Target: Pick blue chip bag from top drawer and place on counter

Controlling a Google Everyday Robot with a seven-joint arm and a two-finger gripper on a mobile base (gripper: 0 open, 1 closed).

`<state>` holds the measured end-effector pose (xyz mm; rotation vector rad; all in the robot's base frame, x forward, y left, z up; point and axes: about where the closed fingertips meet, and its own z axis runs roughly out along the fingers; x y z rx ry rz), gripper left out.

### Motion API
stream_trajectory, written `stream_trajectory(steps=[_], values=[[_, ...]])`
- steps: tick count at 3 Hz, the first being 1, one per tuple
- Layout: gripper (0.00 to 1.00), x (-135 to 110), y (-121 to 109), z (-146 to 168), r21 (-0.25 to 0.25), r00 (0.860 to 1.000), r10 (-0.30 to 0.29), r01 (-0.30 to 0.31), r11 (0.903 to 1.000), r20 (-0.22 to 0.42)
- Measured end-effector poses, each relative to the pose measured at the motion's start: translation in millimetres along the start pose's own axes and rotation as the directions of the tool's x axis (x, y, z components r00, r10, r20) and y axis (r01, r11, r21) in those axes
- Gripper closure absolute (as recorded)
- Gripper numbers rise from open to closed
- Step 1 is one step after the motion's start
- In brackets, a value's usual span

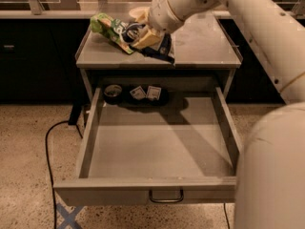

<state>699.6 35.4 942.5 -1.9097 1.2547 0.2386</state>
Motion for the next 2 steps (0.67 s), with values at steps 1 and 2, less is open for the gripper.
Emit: stream_trajectory(steps=[1, 2], values=[[1.0, 10, -40, -7, 0.016, 0.997, -0.054, 0.055, 0.9984, -0.063], [1.0, 25, -77, -23, 0.089, 0.992, -0.069, 0.079, 0.9929, -0.106]])
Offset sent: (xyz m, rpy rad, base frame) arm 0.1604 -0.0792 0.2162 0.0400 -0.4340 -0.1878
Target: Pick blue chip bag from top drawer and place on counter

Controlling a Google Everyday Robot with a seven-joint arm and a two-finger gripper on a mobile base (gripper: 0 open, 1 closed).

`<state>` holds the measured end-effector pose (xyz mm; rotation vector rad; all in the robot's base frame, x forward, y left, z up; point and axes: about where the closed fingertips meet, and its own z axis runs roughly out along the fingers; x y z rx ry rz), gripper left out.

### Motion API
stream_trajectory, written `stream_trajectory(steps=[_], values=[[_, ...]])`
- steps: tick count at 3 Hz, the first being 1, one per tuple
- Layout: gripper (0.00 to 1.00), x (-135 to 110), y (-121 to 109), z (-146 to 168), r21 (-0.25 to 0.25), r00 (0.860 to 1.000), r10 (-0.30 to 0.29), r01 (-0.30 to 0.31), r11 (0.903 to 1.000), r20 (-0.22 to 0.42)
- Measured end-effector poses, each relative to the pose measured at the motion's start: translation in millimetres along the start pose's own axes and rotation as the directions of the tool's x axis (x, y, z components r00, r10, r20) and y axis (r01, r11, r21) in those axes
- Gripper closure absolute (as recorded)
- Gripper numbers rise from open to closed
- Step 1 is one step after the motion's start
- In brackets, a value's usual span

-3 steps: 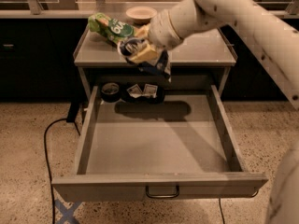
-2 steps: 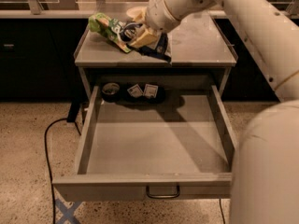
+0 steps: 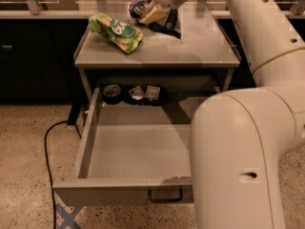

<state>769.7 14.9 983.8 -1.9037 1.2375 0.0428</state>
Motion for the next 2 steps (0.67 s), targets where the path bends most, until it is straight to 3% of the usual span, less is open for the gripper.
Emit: stream_trajectory(steps=[1, 2], values=[[1.0, -4.7, -19.7, -18.9, 0.056, 1.0, -0.019, 0.019, 0.9982, -0.005], [1.0, -4.6, -19.7, -18.9, 0.056, 1.0, -0.019, 0.019, 0.9982, -0.005]])
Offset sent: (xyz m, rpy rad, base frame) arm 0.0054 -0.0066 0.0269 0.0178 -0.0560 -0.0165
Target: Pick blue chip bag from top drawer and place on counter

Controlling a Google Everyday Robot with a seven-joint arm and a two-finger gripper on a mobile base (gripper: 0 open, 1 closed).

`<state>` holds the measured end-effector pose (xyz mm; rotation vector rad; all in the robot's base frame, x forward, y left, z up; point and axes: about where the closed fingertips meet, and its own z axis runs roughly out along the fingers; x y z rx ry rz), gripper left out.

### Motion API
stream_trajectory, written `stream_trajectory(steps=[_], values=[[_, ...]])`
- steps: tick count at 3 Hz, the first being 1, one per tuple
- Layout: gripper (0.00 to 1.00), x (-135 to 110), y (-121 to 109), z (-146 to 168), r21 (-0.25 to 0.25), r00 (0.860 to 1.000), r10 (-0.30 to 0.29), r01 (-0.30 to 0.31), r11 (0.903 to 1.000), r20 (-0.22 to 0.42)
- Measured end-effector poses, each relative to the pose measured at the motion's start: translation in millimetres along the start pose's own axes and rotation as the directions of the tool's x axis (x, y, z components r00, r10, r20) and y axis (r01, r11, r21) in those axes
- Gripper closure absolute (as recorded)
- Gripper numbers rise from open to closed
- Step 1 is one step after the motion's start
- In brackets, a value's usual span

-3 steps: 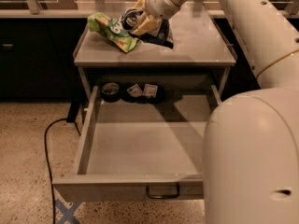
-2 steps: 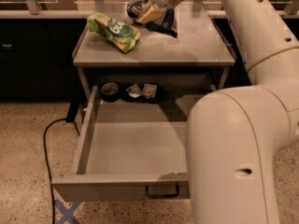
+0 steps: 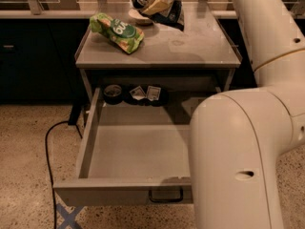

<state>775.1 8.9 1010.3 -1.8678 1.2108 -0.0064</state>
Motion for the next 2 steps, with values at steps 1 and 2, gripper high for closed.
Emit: stream_trajectory(steps=[1, 2], values=[[1.0, 26, 0, 0, 0.008, 0.998, 0.002, -0.002, 1.0, -0.057], [1.0, 62, -5, -9, 0.029, 0.989, -0.005, 0.01, 0.9995, -0.146]])
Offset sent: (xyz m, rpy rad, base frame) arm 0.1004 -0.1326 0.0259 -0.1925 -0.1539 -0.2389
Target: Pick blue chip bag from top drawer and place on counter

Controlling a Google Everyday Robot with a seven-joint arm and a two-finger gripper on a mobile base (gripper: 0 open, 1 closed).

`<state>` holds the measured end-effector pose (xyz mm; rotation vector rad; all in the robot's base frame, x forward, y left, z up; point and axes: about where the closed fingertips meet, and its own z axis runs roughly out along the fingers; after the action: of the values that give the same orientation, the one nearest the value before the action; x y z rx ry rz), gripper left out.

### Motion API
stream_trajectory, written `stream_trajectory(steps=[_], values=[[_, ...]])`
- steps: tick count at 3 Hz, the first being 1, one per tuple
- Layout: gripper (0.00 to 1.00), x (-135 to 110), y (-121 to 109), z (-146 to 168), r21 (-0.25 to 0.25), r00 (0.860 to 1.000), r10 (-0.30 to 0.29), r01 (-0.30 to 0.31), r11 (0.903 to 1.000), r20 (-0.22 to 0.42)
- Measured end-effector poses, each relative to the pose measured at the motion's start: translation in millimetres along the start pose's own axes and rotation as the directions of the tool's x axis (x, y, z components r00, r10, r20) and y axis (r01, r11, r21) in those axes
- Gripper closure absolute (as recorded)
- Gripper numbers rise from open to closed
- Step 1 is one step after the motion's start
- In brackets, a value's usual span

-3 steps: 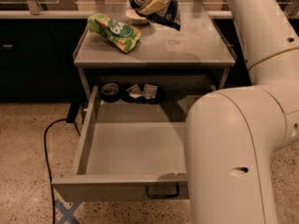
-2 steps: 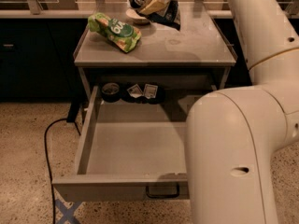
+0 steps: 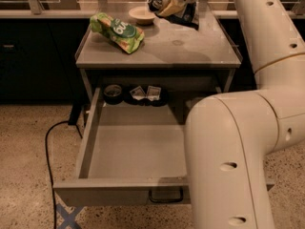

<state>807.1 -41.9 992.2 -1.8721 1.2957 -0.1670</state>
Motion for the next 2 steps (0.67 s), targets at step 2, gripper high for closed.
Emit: stream_trajectory(steps=[2], values=[[1.0, 71, -9, -10, 0.131, 0.994, 0.106, -0.103, 0.986, -0.021]])
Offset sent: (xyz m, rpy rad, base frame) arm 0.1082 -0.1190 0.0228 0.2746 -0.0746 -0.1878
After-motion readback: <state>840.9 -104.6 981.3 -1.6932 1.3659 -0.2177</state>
